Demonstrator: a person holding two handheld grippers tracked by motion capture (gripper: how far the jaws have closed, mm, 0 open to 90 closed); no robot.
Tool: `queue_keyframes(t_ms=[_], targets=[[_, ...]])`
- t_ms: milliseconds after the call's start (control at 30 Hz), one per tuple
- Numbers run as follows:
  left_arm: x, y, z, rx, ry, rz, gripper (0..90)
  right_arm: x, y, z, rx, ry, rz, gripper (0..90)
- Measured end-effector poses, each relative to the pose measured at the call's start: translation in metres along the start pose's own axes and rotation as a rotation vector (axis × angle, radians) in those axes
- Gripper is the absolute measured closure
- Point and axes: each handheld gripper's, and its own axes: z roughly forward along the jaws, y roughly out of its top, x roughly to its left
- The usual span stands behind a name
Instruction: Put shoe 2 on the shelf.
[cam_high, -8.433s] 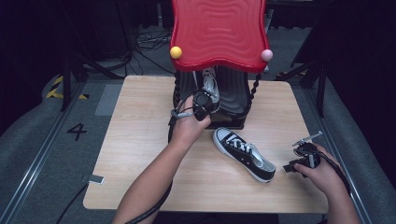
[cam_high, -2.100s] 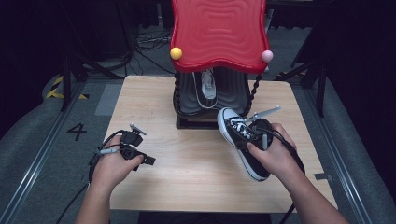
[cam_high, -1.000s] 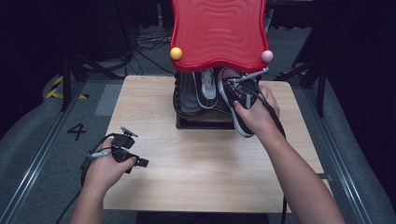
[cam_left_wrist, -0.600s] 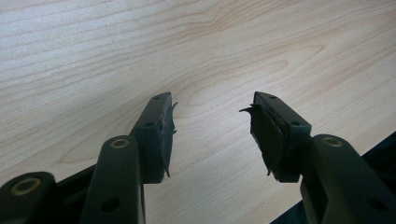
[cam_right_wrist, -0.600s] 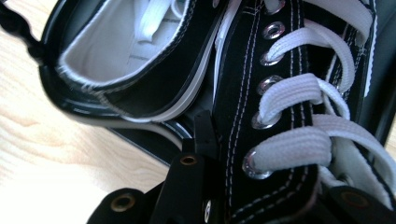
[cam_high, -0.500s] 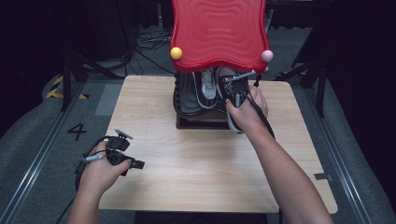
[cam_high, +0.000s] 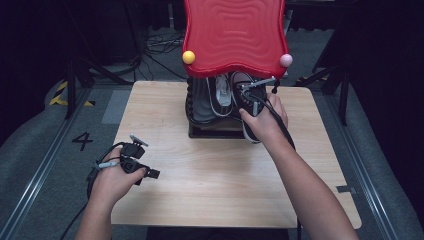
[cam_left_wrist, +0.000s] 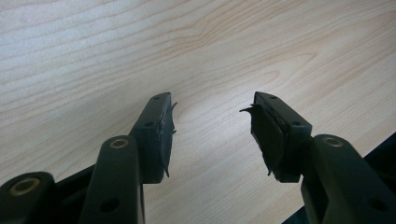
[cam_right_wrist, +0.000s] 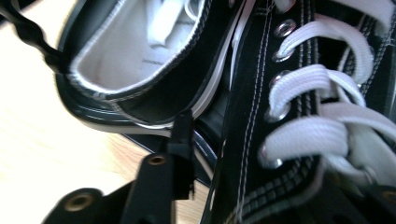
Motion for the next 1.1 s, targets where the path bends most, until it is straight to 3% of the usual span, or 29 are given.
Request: queue_keyframes(t_ms=[200,367,467,500,600,733,800,867,1100], targets=[[-0.005,0.010,0.003,0.005,-0.012,0.025,49.4,0.001,-0.009,-0.021,-0.012,0.011,-0.002,62.3],[-0.010,0.020,0.008,0.017,-0.020,0.055,49.4,0.005,-0.024,-0.060,-0.067,0.036,-0.019,62.0],[-0.013,0.024,0.011,0.022,-0.023,0.060,49.3,0.006,-0.034,-0.084,-0.076,0.043,-0.036,67.6],[-0.013,0.024,0.011,0.022,-0.023,0.060,49.4,0.006,-0.034,-0.084,-0.076,0.043,-0.036,67.6],[-0.015,0.027,0.013,0.029,-0.024,0.066,49.4,0.005,-0.046,-0.104,-0.034,0.046,-0.052,78.0],[-0.016,0.028,0.014,0.030,-0.030,0.075,49.4,0.003,-0.066,-0.116,0.019,0.036,-0.094,80.3],[-0.016,0.028,0.014,0.030,-0.027,0.068,49.4,-0.001,-0.077,-0.116,0.048,0.019,-0.102,84.1],[-0.015,0.027,0.013,0.030,-0.026,0.064,49.5,-0.005,-0.087,-0.109,0.078,0.033,-0.090,87.6],[-0.014,0.024,0.013,0.030,-0.025,0.057,49.4,-0.013,-0.114,-0.057,0.148,0.075,-0.062,90.0]])
